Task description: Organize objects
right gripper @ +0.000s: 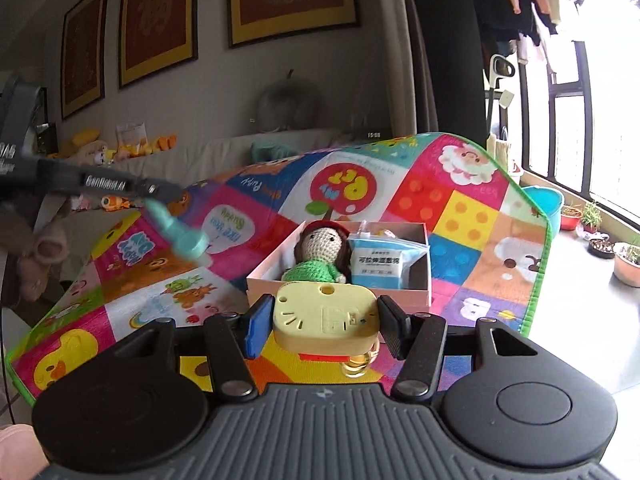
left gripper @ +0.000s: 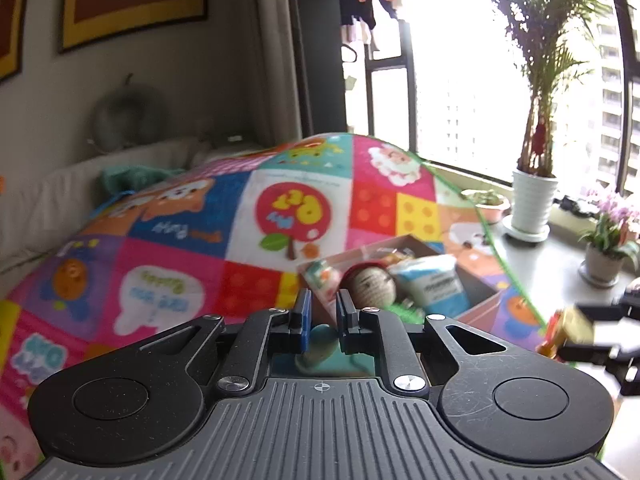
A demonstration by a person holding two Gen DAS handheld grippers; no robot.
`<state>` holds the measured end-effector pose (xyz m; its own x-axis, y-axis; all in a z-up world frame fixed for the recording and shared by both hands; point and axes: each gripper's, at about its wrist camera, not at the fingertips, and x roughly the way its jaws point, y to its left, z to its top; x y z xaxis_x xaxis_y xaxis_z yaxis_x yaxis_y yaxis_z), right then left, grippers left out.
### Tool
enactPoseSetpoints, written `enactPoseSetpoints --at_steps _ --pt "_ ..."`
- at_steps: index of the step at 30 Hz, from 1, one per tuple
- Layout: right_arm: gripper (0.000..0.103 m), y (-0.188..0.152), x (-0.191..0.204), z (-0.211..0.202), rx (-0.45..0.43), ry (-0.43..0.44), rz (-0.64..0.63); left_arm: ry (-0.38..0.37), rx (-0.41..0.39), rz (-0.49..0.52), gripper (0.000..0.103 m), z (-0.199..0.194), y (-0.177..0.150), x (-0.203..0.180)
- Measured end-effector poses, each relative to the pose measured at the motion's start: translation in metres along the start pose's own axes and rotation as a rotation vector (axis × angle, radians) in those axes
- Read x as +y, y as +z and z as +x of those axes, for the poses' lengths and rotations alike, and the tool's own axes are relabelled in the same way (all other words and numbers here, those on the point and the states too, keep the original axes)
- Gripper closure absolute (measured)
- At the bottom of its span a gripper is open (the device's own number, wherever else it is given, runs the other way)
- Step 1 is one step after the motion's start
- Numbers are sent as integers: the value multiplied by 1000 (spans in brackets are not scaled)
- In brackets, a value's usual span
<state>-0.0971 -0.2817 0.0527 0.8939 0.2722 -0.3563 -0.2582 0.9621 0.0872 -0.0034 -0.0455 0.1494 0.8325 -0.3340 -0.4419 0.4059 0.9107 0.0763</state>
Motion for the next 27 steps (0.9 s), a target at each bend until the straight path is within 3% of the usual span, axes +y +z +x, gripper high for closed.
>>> enactPoseSetpoints --at_steps 6,14,18,23,27 --pt "48 -5 -8 7 5 0 22 -21 21 27 95 63 38 -16" --pt "48 -12 -21 9 20 -10 63 1 -52 -78 94 127 79 -23" --pt "48 -20 -25 10 34 -3 66 -71 36 -110 94 124 46 -16" --pt "48 -32 -17 36 93 -23 47 17 135 -114 90 103 -22 -2" --pt "48 -39 -1 57 130 -32 -10 90 237 -333 90 113 -54 37"
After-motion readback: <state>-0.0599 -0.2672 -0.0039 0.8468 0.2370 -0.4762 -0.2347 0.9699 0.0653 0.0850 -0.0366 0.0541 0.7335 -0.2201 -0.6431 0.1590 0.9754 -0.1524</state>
